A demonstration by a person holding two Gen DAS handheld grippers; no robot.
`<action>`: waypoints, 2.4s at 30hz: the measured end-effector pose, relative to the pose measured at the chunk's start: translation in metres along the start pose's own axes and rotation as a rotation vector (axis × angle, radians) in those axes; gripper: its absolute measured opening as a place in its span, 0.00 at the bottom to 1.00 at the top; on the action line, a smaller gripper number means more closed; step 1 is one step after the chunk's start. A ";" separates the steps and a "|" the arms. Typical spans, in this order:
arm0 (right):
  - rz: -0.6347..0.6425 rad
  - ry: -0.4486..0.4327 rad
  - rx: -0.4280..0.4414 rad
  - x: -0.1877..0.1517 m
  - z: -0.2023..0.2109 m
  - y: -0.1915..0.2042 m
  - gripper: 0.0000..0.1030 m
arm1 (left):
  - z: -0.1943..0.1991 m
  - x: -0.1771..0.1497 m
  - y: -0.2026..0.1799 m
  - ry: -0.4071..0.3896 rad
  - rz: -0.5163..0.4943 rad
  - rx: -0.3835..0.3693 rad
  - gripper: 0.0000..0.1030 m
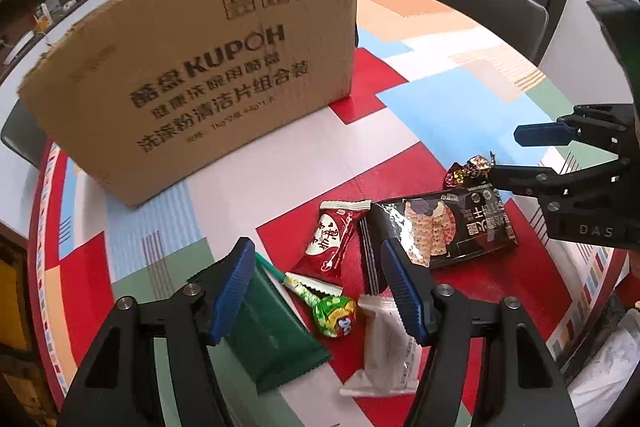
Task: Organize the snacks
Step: 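Move both tools back over the remaining snacks, then grasp the red-white candy pack with the left tool while the right tool grasps the wrapped chocolates, then carry both snacks over the cardboard box and open both tools to drop them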
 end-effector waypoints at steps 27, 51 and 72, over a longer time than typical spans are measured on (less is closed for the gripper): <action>-0.009 0.027 0.094 0.011 -0.034 0.004 0.25 | -0.037 0.012 0.008 0.054 0.128 -0.044 0.22; -0.019 -0.218 0.108 0.046 0.046 0.016 0.24 | 0.070 0.043 0.020 -0.197 0.171 -0.060 0.21; 0.037 -0.503 0.194 0.136 0.130 0.048 0.24 | 0.157 0.108 0.071 -0.431 0.185 0.023 0.21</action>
Point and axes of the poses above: each gripper's, at about its wrist camera, not at the fingertips, and z roughly against the way its jaws point, y to its left, x to its top, the point moved 5 cm from there along -z, roughly the way its jaws point, and after that the axes turned 2 degrees about z, right-handed, at the moved point
